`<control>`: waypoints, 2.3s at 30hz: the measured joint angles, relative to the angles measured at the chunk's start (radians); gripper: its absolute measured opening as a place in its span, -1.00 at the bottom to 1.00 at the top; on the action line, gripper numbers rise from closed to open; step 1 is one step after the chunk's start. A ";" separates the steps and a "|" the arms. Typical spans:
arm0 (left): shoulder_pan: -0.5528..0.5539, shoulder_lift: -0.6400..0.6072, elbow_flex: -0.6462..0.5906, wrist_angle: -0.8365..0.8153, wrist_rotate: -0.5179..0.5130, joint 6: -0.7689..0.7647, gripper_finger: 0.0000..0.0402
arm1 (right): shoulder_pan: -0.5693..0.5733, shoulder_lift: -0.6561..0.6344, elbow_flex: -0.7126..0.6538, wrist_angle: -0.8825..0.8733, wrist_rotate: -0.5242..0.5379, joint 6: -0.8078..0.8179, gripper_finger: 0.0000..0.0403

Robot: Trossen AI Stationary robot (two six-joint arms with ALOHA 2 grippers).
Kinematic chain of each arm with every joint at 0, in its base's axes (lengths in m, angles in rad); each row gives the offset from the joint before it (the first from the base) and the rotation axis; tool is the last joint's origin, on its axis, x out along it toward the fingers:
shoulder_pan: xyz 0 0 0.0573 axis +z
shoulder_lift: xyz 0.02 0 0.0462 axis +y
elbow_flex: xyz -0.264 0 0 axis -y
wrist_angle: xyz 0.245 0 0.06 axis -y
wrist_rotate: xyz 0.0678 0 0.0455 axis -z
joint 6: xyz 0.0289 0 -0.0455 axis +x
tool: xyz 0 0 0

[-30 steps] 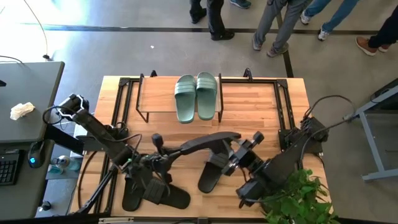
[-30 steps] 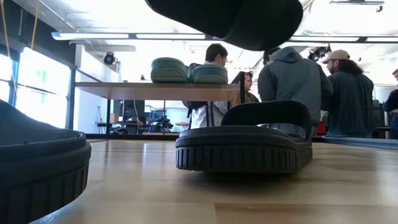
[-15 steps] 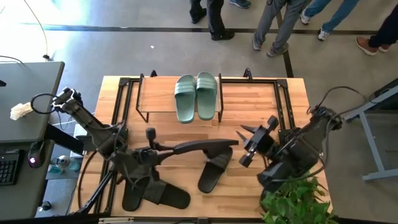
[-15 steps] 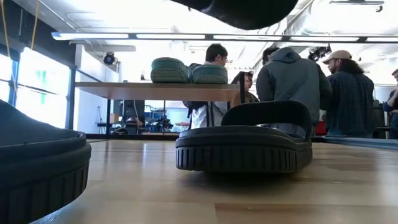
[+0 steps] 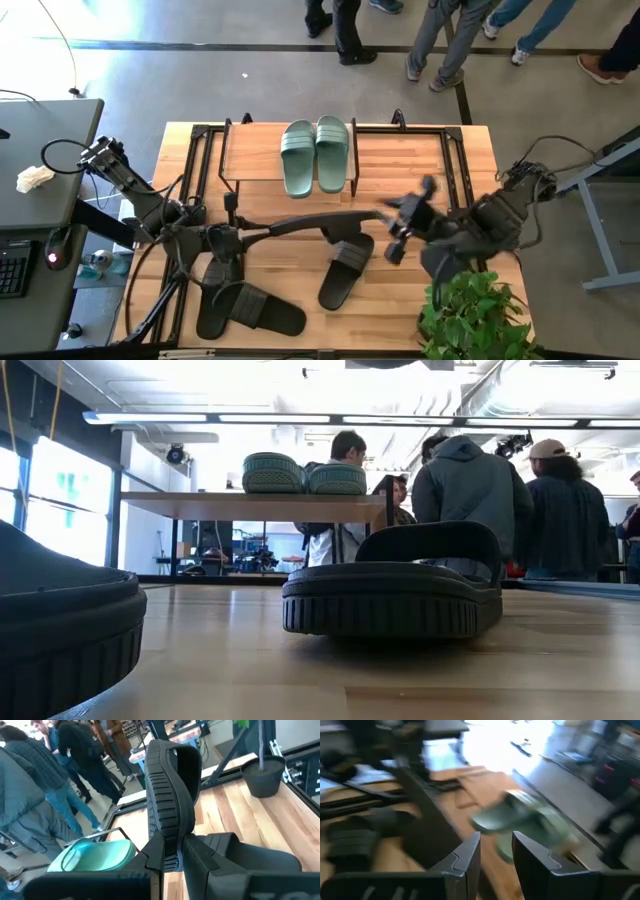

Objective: Pick and place slides into the shelf
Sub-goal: Put the black slide under the shelf

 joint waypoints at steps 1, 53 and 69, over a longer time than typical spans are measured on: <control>0.000 -0.005 0.000 0.000 -0.004 0.000 -0.85 | -0.021 0.007 0.000 0.107 -0.056 -0.108 -0.49; 0.000 -0.165 0.000 -0.206 -0.005 -0.090 -0.86 | -0.215 0.202 -0.066 0.607 -0.402 -0.617 -0.60; 0.000 -0.167 0.000 -0.206 -0.013 -0.064 -0.86 | -0.545 0.018 -0.065 0.703 -0.909 -0.819 -0.79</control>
